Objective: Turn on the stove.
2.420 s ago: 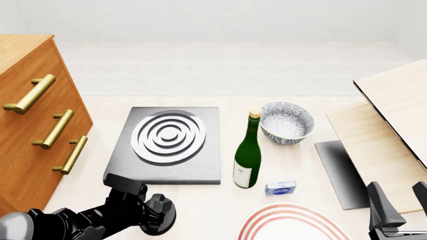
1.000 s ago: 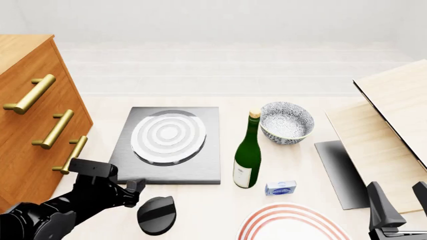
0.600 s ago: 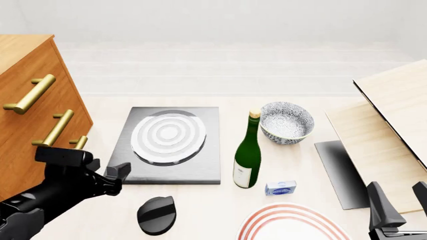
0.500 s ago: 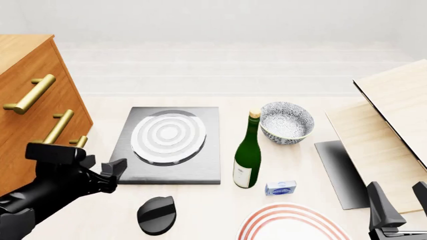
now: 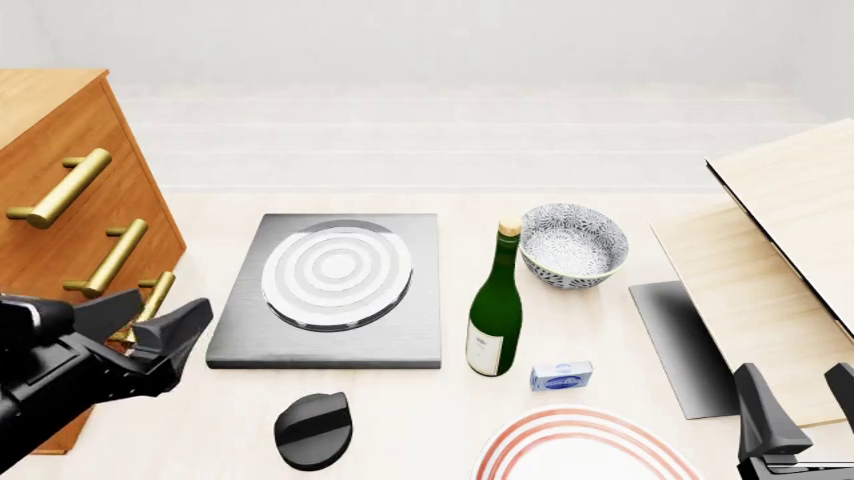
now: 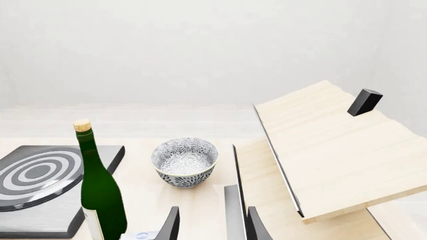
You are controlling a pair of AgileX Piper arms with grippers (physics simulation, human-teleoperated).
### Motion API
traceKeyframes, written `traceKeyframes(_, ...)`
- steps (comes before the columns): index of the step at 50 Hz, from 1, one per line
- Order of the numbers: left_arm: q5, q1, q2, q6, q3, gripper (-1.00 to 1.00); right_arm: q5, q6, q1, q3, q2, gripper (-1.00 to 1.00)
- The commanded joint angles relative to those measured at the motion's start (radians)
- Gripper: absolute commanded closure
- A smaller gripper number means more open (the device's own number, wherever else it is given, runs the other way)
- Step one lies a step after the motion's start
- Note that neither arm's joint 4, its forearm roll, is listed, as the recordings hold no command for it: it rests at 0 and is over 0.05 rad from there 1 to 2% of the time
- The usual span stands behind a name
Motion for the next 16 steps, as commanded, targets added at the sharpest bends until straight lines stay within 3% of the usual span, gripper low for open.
traceKeyframes(1,0.059,-0.005,-0.168,0.036,-0.004,-1.00,0.000,0.000,0.000,0.000,0.000,-1.00)
traceKeyframes(7,0.071,-0.005,-0.245,0.067,-0.002,-1.00,0.000,0.000,0.000,0.000,0.000,-1.00)
traceKeyframes(16,0.063,-0.018,-0.298,0.053,0.022,-1.00,0.000,0.000,0.000,0.000,0.000,-1.00)
